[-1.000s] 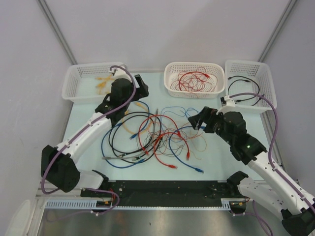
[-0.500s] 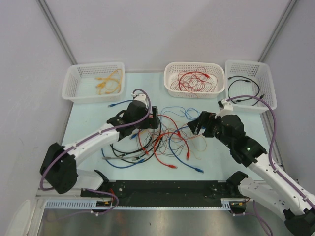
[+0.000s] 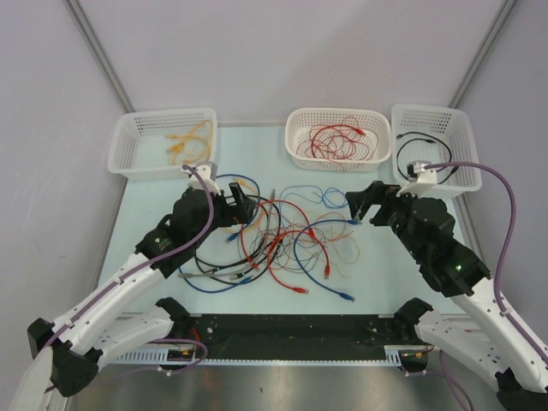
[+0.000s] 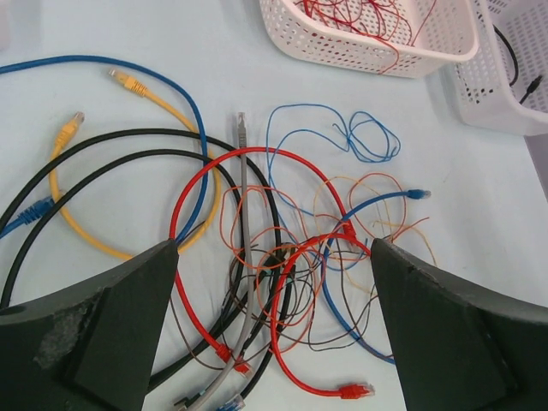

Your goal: Untangle the cables

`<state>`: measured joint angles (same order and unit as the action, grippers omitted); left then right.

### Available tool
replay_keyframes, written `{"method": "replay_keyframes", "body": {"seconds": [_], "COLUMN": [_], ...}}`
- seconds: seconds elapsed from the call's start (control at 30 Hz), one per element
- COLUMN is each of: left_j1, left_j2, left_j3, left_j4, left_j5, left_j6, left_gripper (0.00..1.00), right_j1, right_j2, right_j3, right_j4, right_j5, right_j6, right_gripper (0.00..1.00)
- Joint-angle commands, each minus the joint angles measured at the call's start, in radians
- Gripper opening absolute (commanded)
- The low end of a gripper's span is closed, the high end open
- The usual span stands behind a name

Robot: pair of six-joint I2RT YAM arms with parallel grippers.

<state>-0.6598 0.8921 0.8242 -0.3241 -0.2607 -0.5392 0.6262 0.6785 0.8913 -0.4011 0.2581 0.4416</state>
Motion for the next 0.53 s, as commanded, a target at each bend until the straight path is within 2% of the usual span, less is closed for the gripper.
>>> {"method": "replay_keyframes", "body": {"seconds": [0.0,0.1,0.2,0.4,0.5], "left_j1": [0.003,0.005,0.003,0.005,0.005], "left_j2": [-0.036,0.000,0.054,0.038,0.008], "left_j3": [-0.034,0.002,0.038,0.004,-0.010], "left_j4": [-0.004,-0.078,-0.127,-0.049,-0.032], "left_j5": [-0.060,-0.124,-0.115,-0.013,-0.018], "left_j6": [-0.062,-0.131,-0.142,-0.048,-0.036], "left_gripper": [1.00,1.00,1.00,0.99,1.00], "right_j1": [-0.002,-0.002,-0.003,-0.002,0.000], "right_j2": [-0.017,0.004,0.022,0.043,0.044], "right_j3": [0.075,0.086,0.087,0.087,0.087], "right_j4": [0.004,-0.002,-0.010,-0.012,-0.012], "right_j5": [0.122,0.141,0.136,0.110,0.116], "right_j6": [-0.081,-0.104,-0.092,-0.087,-0.093], "right_gripper": [1.00,1.00,1.00,1.00,1.00]}}
